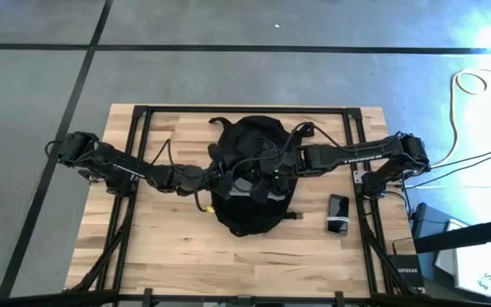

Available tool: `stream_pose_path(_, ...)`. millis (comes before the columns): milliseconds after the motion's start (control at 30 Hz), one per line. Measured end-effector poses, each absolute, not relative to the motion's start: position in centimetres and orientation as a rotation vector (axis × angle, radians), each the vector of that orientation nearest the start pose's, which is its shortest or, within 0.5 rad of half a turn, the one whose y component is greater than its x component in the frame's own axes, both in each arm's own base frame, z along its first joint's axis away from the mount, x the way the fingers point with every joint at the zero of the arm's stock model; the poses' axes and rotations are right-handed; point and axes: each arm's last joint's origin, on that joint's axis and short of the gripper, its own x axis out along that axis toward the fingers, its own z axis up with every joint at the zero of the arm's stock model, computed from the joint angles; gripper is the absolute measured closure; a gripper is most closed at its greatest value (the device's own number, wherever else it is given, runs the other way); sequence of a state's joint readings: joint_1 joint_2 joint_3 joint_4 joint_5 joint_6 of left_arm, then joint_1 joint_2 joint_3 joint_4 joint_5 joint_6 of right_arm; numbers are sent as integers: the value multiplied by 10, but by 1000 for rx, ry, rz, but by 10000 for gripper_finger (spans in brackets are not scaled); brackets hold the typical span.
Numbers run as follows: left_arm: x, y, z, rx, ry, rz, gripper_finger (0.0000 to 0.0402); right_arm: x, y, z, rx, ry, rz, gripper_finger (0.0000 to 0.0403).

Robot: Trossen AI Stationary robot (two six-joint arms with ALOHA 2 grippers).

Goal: Unpack backpack
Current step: Put the black cellphone into the black backpack

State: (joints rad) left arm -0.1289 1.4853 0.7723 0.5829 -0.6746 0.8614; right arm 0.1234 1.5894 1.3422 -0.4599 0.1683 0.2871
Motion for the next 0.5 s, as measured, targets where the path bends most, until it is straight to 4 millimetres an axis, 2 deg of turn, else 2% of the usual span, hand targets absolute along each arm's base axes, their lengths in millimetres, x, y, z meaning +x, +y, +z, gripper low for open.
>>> stream_pose_path(200, 311, -24, 237, 846, 363, 468, 366, 349, 38, 304, 177, 682, -145, 402)
stream_pose_path(233, 310, -25, 237, 843, 364, 466, 382, 348, 38, 303, 177, 683, -145, 402)
stream_pose_path(500, 309, -37, 237, 881, 363, 447, 400, 347, 40, 304, 162, 693, -129, 402)
